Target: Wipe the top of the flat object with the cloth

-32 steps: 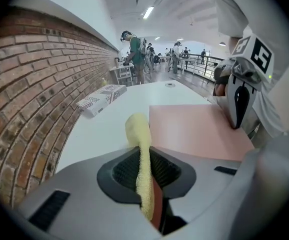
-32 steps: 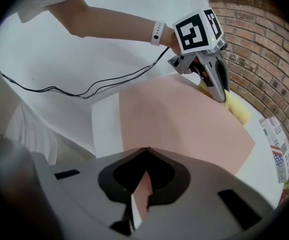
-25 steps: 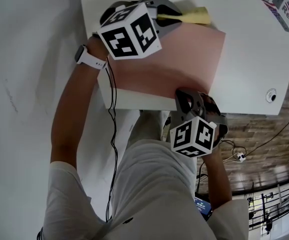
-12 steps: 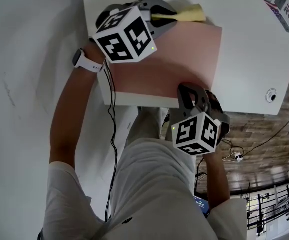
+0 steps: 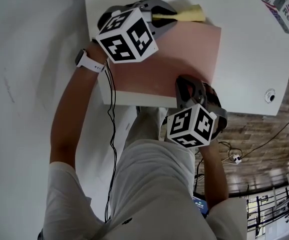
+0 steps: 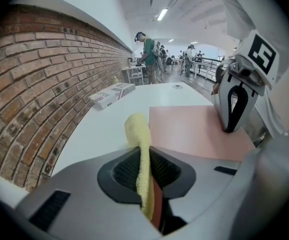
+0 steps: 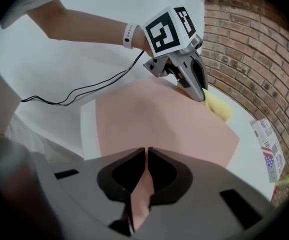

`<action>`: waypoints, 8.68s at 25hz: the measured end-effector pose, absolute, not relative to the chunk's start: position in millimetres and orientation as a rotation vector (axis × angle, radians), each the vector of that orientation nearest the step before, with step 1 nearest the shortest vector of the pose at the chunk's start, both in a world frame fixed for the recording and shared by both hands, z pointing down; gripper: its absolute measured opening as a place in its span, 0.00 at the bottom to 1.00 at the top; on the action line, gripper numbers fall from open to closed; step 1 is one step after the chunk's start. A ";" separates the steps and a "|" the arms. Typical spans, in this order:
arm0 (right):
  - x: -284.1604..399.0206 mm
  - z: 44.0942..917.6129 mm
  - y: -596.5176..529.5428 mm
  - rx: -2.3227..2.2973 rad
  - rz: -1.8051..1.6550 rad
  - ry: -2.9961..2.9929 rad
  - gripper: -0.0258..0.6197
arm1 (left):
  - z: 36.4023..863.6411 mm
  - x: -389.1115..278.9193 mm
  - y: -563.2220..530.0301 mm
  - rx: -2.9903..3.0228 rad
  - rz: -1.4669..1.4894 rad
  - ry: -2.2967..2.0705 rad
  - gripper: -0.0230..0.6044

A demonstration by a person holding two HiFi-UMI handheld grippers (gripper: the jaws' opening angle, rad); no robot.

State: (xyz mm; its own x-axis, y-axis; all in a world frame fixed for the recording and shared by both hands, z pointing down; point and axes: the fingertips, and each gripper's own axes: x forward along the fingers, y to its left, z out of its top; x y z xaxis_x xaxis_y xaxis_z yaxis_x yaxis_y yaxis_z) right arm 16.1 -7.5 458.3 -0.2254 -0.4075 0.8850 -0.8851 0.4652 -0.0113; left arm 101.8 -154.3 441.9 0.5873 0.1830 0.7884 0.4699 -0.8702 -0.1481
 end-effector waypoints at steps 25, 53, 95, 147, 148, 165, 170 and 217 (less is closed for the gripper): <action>9.1 457.7 -9.1 1.026 0.680 -1.879 0.05 | 426.3 185.3 -93.9 -2.468 -1.062 -0.792 0.13; 20.6 463.2 -3.0 1.119 0.606 -1.769 0.04 | 310.1 24.9 -157.1 -2.863 -0.760 0.109 0.13; 19.1 463.4 -4.0 1.135 0.597 -1.665 0.03 | 443.9 -111.8 -204.2 -3.442 -1.130 0.843 0.13; 26.9 472.8 -13.4 0.846 0.892 -1.877 0.04 | 470.5 -119.4 -1.2 -3.458 -1.109 1.216 0.13; 26.7 472.4 -14.3 0.830 0.897 -1.887 0.04 | 471.8 -113.1 1.8 -3.449 -1.123 1.196 0.13; 21.6 470.4 -15.0 0.650 0.852 -1.970 0.04 | 472.5 3.3 78.2 -3.541 -1.134 0.860 0.13; 21.1 470.0 -14.8 0.658 0.848 -1.988 0.04 | 470.3 38.4 103.7 -3.574 -1.129 0.721 0.13; 216.0 181.6 119.2 1.810 0.302 -2.090 0.04 | 151.2 -129.0 26.9 -3.124 -0.403 1.288 0.13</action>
State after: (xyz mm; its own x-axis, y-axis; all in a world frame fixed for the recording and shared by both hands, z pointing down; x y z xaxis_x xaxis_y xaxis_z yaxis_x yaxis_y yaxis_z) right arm 216.0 119.2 181.6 -0.1161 -0.9084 0.4017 -0.9849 0.1575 0.0715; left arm -129.0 26.9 151.2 0.6906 -0.6527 0.3115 -0.7139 -0.6842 0.1491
